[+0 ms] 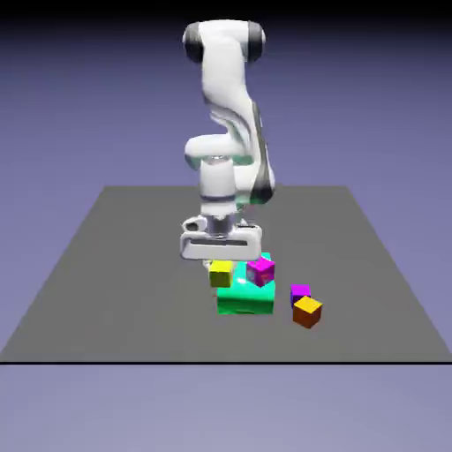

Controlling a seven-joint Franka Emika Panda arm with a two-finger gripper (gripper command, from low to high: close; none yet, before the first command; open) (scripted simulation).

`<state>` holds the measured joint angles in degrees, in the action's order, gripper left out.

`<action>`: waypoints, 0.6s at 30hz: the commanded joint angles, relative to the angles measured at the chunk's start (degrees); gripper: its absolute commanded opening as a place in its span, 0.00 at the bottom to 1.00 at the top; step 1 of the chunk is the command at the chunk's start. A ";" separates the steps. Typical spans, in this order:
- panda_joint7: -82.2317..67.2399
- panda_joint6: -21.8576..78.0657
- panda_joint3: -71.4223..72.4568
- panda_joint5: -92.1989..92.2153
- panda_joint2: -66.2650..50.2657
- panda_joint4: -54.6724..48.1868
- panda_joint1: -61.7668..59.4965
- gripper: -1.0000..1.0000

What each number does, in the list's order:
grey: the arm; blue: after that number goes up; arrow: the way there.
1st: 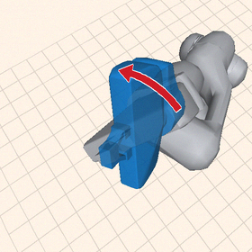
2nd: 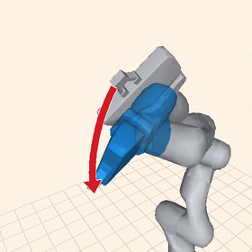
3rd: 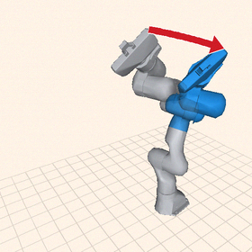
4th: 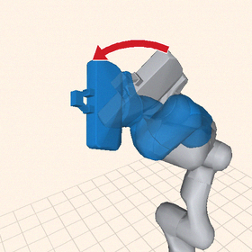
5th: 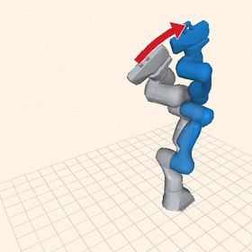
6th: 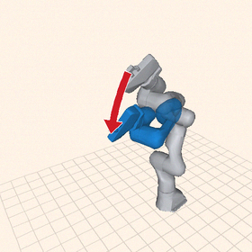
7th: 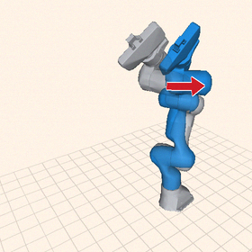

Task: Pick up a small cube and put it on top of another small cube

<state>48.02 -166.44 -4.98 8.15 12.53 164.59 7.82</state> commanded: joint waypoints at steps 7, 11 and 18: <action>-0.24 10.57 7.91 -1.88 14.54 3.69 0.71 0.00; -0.36 16.60 12.41 -2.97 22.83 5.79 1.12 0.00; 0.07 5.75 13.32 -3.50 12.55 6.35 0.23 0.00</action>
<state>48.11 -160.69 8.35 4.64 25.08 170.94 8.05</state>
